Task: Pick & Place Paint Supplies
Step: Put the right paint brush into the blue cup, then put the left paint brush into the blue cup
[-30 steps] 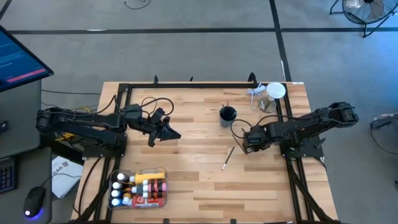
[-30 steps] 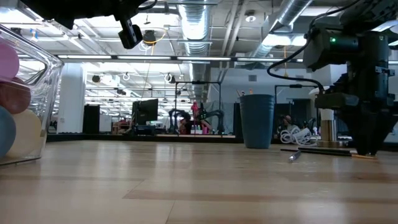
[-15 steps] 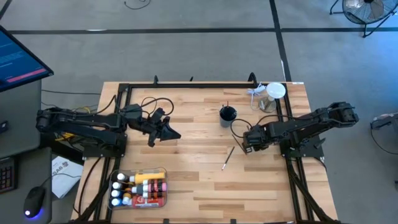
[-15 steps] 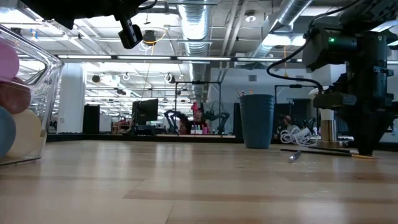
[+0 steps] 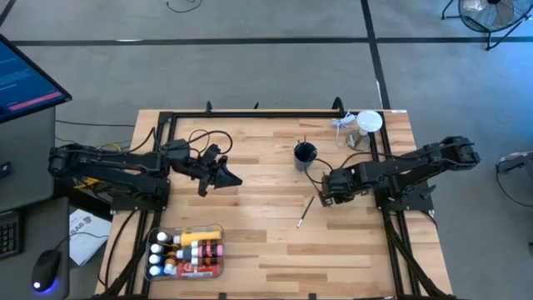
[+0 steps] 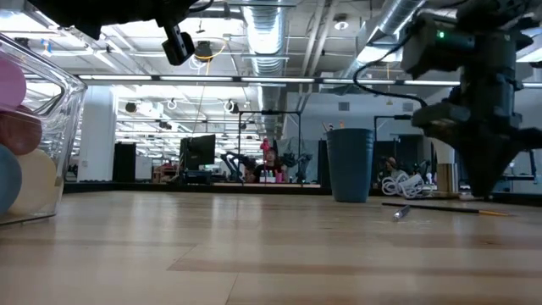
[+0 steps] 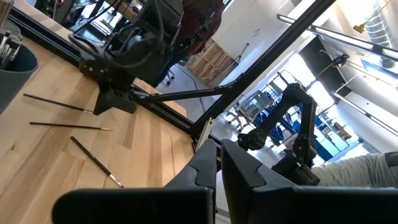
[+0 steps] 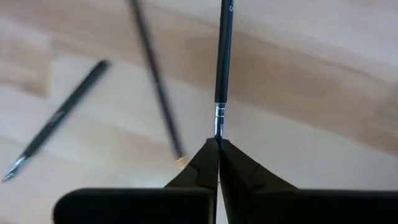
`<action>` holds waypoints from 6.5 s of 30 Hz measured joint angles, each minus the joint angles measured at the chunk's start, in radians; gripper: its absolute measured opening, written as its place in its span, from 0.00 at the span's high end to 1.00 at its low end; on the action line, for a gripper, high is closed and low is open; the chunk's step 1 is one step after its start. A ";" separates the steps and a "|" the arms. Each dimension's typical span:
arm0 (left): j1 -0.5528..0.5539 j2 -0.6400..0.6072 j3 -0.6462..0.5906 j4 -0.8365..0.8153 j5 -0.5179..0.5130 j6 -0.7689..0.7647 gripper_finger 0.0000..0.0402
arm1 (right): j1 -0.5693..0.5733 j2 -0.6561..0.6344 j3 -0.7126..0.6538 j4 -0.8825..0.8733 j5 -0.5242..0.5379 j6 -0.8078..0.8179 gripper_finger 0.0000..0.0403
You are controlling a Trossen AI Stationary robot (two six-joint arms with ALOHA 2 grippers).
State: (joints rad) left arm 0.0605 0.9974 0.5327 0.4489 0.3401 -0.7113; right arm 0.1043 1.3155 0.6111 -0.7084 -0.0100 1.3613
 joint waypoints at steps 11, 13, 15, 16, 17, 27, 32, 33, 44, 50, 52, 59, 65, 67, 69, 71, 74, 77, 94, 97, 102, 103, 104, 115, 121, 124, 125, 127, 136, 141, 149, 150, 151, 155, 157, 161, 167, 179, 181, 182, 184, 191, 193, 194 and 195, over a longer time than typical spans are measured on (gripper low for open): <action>0.000 0.000 0.000 0.004 0.000 0.000 1.00 | -0.001 -0.001 0.105 -0.015 -0.084 0.019 1.00; 0.000 0.000 0.000 0.004 0.000 0.006 1.00 | -0.002 -0.001 0.118 -0.018 -0.110 0.039 1.00; 0.000 0.000 0.000 0.004 0.001 0.008 1.00 | -0.002 -0.002 0.133 -0.020 -0.146 0.051 1.00; 0.000 0.000 0.000 0.004 0.001 0.008 1.00 | -0.002 -0.002 0.141 -0.024 -0.168 0.054 1.00; 0.000 0.000 0.000 0.004 0.001 0.010 1.00 | -0.002 -0.002 0.150 -0.034 -0.191 0.054 1.00; 0.000 0.000 0.000 0.005 0.003 0.052 1.00 | -0.092 -0.002 0.278 -0.197 -0.420 -0.065 1.00; 0.000 0.000 0.000 0.005 0.002 0.073 1.00 | -0.233 -0.002 0.362 -0.339 -0.535 -0.211 1.00; 0.000 0.000 0.000 0.005 0.002 0.074 1.00 | -0.262 -0.002 0.379 -0.373 -0.546 -0.237 1.00; -0.031 0.000 0.000 0.004 -0.001 0.074 1.00 | -0.557 -0.002 0.586 -0.526 -0.707 -0.396 1.00; -0.042 0.000 0.000 0.004 0.000 0.077 1.00 | -0.676 0.024 0.669 -0.540 -0.744 -0.404 1.00; -0.042 0.000 0.000 0.004 0.000 0.078 1.00 | -0.700 0.038 0.684 -0.545 -0.756 -0.411 1.00; -0.053 0.000 0.000 0.005 0.000 0.078 1.00 | -0.677 0.128 0.707 -0.552 -0.808 -0.425 1.00; -0.069 0.000 0.000 0.004 0.001 0.079 1.00 | -0.655 0.220 0.733 -0.551 -0.811 -0.471 1.00; -0.072 0.000 0.000 0.004 0.001 0.079 1.00 | -0.667 0.241 0.740 -0.558 -0.808 -0.483 1.00; -0.073 0.000 0.000 0.004 0.001 0.079 1.00 | -0.683 0.253 0.747 -0.567 -0.798 -0.492 1.00; -0.073 0.000 0.000 0.004 0.001 0.079 1.00 | -0.698 0.258 0.756 -0.573 -0.793 -0.502 1.00; -0.073 0.000 0.000 0.004 0.001 0.079 1.00 | -0.726 0.260 0.757 -0.577 -0.784 -0.504 1.00; -0.073 0.000 0.000 0.004 0.000 0.079 1.00 | -0.749 0.260 0.757 -0.598 -0.773 -0.506 1.00; -0.073 0.000 0.000 0.004 0.000 0.086 1.00 | -0.773 0.261 0.757 -0.648 -0.771 -0.549 1.00; -0.073 0.000 0.000 0.004 0.000 0.095 1.00 | -0.773 0.260 0.757 -0.642 -0.771 -0.549 0.99; -0.073 0.000 0.000 0.004 0.000 0.102 1.00 | -0.773 0.260 0.757 -0.641 -0.770 -0.549 0.93; -0.073 0.000 0.000 0.004 0.000 0.102 1.00 | -0.773 0.260 0.757 -0.641 -0.770 -0.549 0.91; -0.073 0.000 0.000 0.004 0.000 0.102 1.00 | -0.773 0.260 0.756 -0.641 -0.770 -0.549 0.90; -0.073 0.000 0.000 0.002 0.000 0.102 1.00 | -0.773 0.260 0.756 -0.569 -0.767 -0.534 0.76; -0.073 0.000 0.000 0.001 0.000 0.097 1.00 | -0.758 0.250 0.756 -0.532 -0.766 -0.660 0.75; -0.073 0.000 0.000 0.001 0.000 0.096 1.00 | -0.719 0.229 0.756 -0.531 -0.739 -0.729 0.75; -0.073 0.000 0.000 0.001 -0.001 0.096 1.00 | -0.703 0.216 0.756 -0.530 -0.717 -0.742 0.75; -0.073 0.000 0.000 0.001 -0.006 0.096 1.00 | -0.666 0.186 0.756 -0.525 -0.646 -0.752 0.75; -0.072 0.000 0.000 0.003 -0.075 0.094 1.00 | -0.488 0.012 0.756 -0.384 -0.323 -0.639 0.75; -0.072 0.000 0.000 0.005 -0.116 0.094 1.00 | -0.402 -0.061 0.756 -0.362 -0.250 -0.522 0.75; -0.072 0.000 0.000 0.008 -0.116 0.073 1.00 | -0.224 -0.116 0.756 -0.344 -0.252 -0.249 0.75; -0.072 0.000 0.000 0.008 -0.116 0.072 1.00 | -0.197 -0.115 0.756 -0.340 -0.253 -0.228 0.75; -0.072 0.000 0.000 0.008 -0.116 0.071 1.00 | -0.175 -0.114 0.756 -0.339 -0.254 -0.203 0.75; -0.072 0.000 0.000 0.008 -0.116 0.071 1.00 | -0.100 -0.100 0.757 -0.303 -0.257 -0.061 0.75; -0.072 0.000 0.000 0.008 -0.116 0.068 1.00 | -0.071 -0.093 0.755 -0.284 -0.258 0.002 0.75; -0.072 0.000 0.000 0.009 -0.116 0.067 1.00 | -0.030 -0.060 0.755 -0.288 -0.255 -0.071 0.75; -0.072 0.000 0.000 0.008 -0.116 0.055 1.00 | -0.008 0.005 0.756 -0.284 -0.255 -0.266 0.75; -0.068 0.000 0.000 0.008 -0.128 0.019 1.00 | 0.054 0.097 0.756 -0.250 0.032 -0.295 0.75; -0.068 0.000 0.000 0.009 -0.140 0.007 1.00 | 0.112 0.090 0.756 -0.274 0.161 -0.236 0.75; -0.068 0.000 0.000 0.009 -0.154 -0.004 1.00 | 0.146 0.082 0.755 -0.289 0.229 -0.195 0.75; -0.068 0.000 0.000 0.012 -0.188 -0.012 1.00 | 0.219 0.073 0.757 -0.286 0.366 -0.117 0.75; -0.068 0.000 0.000 0.052 -0.374 -0.084 1.00 | 0.413 0.081 0.756 -0.302 0.595 0.081 0.75; -0.068 0.000 0.000 0.048 -0.398 -0.083 1.00 | 0.454 0.099 0.757 -0.312 0.598 0.076 0.75; -0.067 0.000 0.000 0.047 -0.405 -0.083 1.00 | 0.483 0.110 0.757 -0.323 0.597 0.086 0.75; -0.063 0.000 0.000 0.049 -0.416 -0.083 1.00 | 0.515 0.119 0.755 -0.342 0.599 0.117 0.75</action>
State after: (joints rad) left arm -0.0030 0.9974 0.5331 0.4979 -0.0761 -0.7940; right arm 0.6196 1.4346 1.3663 -1.0506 0.5886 1.4779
